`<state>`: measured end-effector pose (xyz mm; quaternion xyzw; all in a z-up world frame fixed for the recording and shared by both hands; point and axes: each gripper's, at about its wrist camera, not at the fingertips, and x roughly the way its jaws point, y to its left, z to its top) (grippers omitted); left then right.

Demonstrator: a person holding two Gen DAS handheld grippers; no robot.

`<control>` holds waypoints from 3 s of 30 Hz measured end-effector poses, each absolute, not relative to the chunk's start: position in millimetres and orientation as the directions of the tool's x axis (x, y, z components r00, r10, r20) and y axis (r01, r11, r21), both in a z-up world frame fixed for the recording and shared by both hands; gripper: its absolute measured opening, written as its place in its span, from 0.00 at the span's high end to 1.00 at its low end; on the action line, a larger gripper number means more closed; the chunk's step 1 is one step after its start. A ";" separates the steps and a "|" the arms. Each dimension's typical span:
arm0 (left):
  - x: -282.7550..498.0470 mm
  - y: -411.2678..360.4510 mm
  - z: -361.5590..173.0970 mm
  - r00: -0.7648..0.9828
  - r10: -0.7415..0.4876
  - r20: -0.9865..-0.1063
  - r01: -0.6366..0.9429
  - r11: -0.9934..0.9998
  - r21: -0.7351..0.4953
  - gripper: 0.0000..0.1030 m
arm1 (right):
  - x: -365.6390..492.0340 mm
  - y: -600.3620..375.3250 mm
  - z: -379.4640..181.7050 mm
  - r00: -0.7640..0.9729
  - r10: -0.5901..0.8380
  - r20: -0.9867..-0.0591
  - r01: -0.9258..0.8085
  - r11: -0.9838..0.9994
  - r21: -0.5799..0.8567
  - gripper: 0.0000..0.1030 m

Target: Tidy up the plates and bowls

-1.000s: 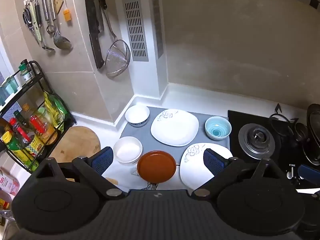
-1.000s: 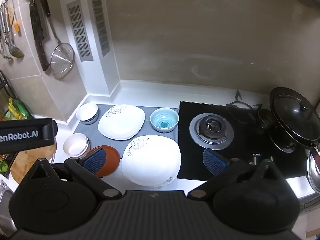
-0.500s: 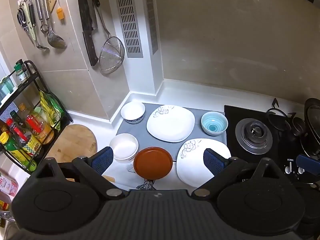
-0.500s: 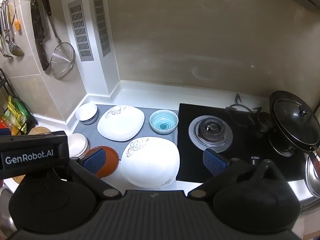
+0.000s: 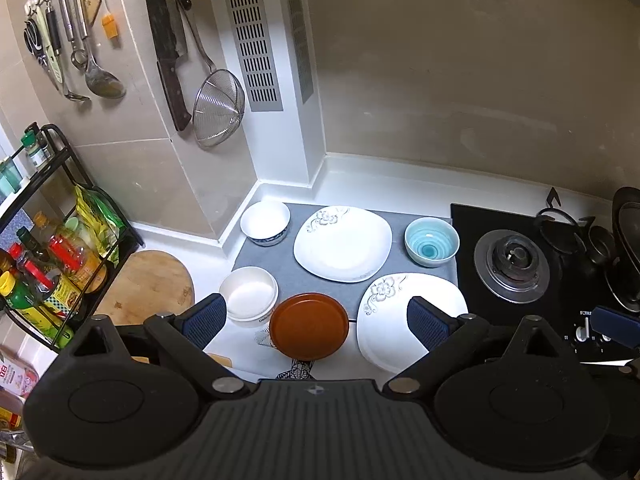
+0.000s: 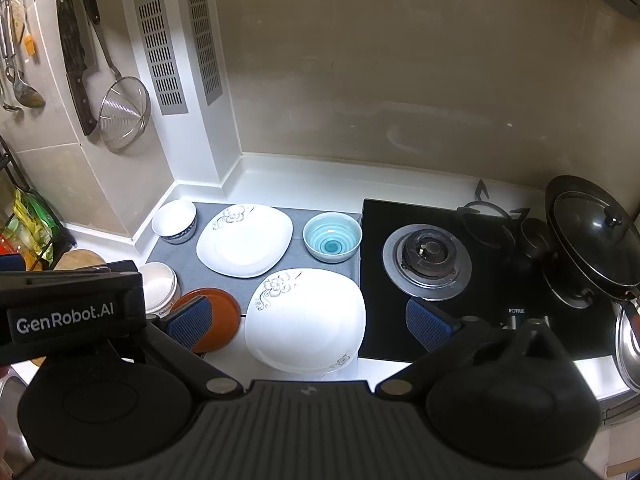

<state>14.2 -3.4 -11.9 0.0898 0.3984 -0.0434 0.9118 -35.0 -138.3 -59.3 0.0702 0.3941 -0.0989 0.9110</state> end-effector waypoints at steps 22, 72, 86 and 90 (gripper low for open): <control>17.2 -6.0 -21.3 0.675 0.016 -0.738 0.141 0.979 0.150 0.03 | -25.5 -138.0 -67.7 0.648 -0.123 -0.751 0.228 0.973 0.038 0.00; 98.5 81.4 -152.1 0.543 -0.321 -0.776 0.266 0.942 -0.204 0.03 | 18.8 -141.9 -199.5 0.660 -0.110 -0.744 0.217 0.975 0.049 0.00; 237.0 66.7 -272.9 0.136 -0.417 -0.899 0.463 0.828 -0.315 0.18 | 33.9 -193.8 -267.6 0.647 -0.172 -0.743 0.277 0.961 0.019 0.00; 273.7 43.8 -298.0 0.003 -0.475 -0.880 0.414 0.802 -0.431 0.35 | 28.4 -221.7 -277.7 0.689 -0.047 -0.724 0.258 0.948 0.184 0.04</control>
